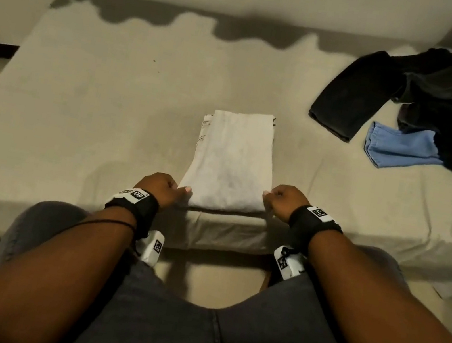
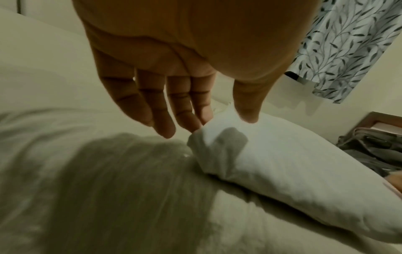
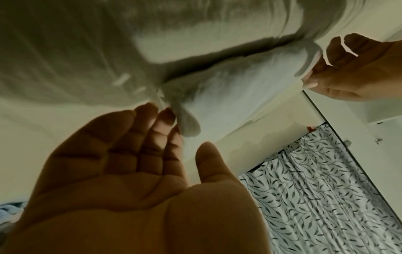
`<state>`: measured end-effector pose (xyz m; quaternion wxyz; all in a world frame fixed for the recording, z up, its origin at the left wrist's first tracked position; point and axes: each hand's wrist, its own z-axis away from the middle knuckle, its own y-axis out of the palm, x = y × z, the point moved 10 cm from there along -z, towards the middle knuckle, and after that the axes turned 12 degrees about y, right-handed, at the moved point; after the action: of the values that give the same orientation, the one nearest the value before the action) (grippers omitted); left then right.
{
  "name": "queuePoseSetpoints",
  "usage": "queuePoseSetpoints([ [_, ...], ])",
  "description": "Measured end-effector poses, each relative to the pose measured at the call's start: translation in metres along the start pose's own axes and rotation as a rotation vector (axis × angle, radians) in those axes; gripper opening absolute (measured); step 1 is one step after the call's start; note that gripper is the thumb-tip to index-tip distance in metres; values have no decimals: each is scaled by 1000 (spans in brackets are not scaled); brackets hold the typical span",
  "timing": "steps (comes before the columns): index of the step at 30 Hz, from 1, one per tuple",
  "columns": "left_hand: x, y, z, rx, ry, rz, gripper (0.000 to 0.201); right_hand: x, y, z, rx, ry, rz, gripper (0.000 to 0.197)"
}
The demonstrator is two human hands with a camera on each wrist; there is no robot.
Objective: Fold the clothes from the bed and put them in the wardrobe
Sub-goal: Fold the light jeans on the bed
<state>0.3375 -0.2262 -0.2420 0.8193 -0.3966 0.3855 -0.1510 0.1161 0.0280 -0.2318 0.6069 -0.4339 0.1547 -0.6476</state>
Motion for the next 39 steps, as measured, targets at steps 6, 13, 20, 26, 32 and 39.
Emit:
queuePoseSetpoints([
  [6,2,3,21,8,-13,70,30,-10,10,20,-28,41,67,37],
  [13,-4,-17,26,-94,12,41,23,-13,-13,23,-150,31,-13,26],
  [20,16,-1,25,6,-62,3,31,-26,-5,18,-63,78,83,27],
  [26,21,10,24,83,-98,-7,29,-28,0,21,31,88,137,16],
  [32,1,-15,0,68,-35,60,12,-18,-6,9,128,65,78,23],
  [39,-41,-20,-47,-84,95,484,15,19,-37,-23,-58,-81,-122,26],
])
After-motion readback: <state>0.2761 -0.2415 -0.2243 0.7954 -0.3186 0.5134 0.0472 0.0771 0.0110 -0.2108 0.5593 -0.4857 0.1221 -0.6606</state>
